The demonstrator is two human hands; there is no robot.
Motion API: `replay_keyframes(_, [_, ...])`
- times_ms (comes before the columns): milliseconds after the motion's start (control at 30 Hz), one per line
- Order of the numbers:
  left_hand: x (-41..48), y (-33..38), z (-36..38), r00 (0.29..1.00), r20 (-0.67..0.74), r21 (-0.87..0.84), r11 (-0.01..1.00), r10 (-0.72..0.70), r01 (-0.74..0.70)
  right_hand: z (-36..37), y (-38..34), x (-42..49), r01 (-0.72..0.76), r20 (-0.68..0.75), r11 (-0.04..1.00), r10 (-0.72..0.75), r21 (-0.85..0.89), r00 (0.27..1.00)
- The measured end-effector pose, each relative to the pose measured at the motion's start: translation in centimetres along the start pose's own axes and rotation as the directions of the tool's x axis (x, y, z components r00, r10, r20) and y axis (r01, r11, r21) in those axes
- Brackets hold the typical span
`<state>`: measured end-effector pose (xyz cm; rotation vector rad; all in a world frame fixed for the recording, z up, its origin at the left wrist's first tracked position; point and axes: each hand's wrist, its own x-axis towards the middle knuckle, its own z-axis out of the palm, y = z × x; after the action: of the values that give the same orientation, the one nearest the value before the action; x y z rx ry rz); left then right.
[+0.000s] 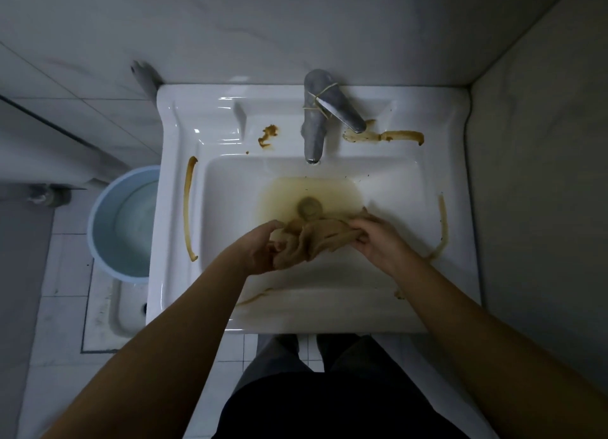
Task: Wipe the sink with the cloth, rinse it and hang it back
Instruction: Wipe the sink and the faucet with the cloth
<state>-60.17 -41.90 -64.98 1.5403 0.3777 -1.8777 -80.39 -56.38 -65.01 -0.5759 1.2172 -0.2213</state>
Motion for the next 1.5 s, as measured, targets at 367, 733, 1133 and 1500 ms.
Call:
replay_keyframes(367, [-0.8,-0.1,-0.8,0.837,-0.258,0.315,0.862,0.482,-0.398,-1.8,-2.0,-0.8,0.314,-0.037,0.607,-0.494,-0.730,0.868])
replay_keyframes(733, [-3.8,1.9,-3.4,0.694,-0.120,0.758,0.517,0.710,-0.398,-1.6,-4.8,-1.5,0.404,0.215,0.334,-0.480,-0.852,0.850])
replay_keyframes(1133, [-5.3,1.8,-5.6,0.552,-0.120,0.768,0.429,0.825,-0.475,-0.4,-5.4,-2.1,0.419,0.287,0.194,-0.481,-0.887,0.829])
replay_keyframes(1500, [-5.0,-0.1,-0.3,0.730,-0.233,0.126,0.765,0.642,-0.632,5.1,-3.0,-3.6,0.468,0.173,0.486,-0.534,-0.738,0.827])
